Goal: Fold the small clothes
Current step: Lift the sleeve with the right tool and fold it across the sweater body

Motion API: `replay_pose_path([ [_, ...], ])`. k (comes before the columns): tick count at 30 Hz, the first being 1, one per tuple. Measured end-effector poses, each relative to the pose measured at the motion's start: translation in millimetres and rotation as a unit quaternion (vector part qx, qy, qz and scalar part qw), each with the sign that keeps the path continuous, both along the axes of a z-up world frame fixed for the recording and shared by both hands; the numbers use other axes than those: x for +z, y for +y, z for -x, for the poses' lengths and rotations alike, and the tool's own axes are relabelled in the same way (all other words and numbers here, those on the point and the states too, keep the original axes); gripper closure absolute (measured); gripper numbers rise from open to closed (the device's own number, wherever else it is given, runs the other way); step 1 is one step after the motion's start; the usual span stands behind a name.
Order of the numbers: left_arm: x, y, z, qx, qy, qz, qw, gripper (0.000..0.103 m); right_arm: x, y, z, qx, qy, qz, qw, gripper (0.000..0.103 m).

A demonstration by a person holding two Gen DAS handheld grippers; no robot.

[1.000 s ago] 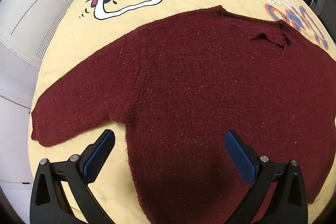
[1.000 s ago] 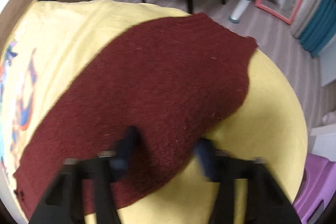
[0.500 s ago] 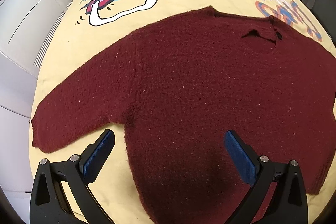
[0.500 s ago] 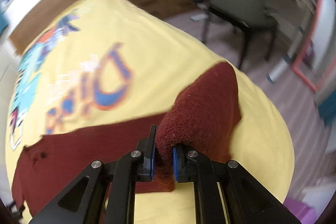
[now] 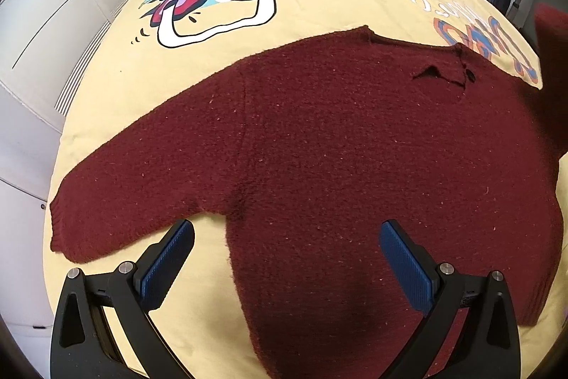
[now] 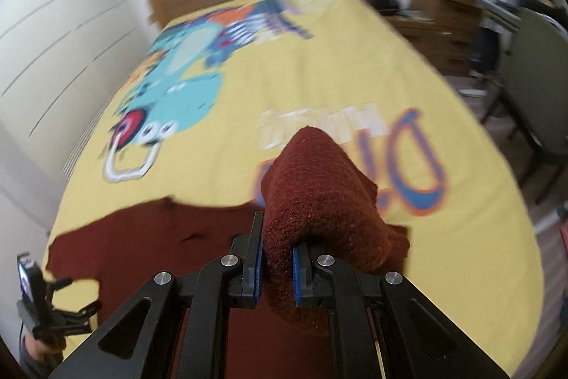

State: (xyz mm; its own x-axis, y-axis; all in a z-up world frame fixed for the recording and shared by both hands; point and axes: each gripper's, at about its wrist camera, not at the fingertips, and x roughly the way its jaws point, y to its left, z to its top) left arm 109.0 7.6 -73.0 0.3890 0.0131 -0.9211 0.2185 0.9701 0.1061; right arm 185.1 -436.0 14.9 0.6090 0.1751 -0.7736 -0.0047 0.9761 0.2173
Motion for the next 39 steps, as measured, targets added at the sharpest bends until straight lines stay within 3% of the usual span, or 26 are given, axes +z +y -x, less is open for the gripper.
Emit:
replay_pose_path([
  [3, -1, 5, -1, 0.003, -0.001, 0.001, 1.0, 0.001, -26, 41, -9, 0.034, 0.03, -0.007, 0.999, 0.091],
  [8, -8, 14, -6, 0.01, 0.004, 0.011, 0.9999, 0.001, -98, 95, -13, 0.074, 0.106, 0.0, 0.992, 0.091],
  [13, -19, 22, -8, 0.017, 0.019, 0.014, 0.9996, 0.001, -150, 113, 4, 0.09, 0.161, 0.02, 0.983, 0.089],
  [16, -23, 26, -8, 0.018, 0.024, 0.014, 0.9994, 0.001, -166, 120, 7, 0.093, 0.176, 0.027, 0.98, 0.083],
  [18, -25, 27, -6, 0.019, 0.027, 0.014, 0.9994, 0.001, -167, 121, 8, 0.091, 0.173, 0.036, 0.98, 0.076],
  [20, -26, 28, -5, 0.02, 0.03, 0.018, 0.9992, 0.001, -164, 119, 9, 0.084, 0.169, 0.053, 0.981, 0.048],
  [21, -26, 29, -5, 0.02, 0.031, 0.02, 0.9991, 0.001, -161, 118, 10, 0.081, 0.167, 0.065, 0.98, 0.024],
  [30, -21, 23, -7, 0.013, 0.036, 0.02, 0.9991, 0.001, -137, 60, 42, 0.053, 0.152, 0.065, 0.985, 0.014],
  [39, -19, -17, -9, -0.03, 0.046, 0.025, 0.9982, 0.001, -145, -17, 82, -0.019, 0.168, 0.064, 0.984, 0.009],
])
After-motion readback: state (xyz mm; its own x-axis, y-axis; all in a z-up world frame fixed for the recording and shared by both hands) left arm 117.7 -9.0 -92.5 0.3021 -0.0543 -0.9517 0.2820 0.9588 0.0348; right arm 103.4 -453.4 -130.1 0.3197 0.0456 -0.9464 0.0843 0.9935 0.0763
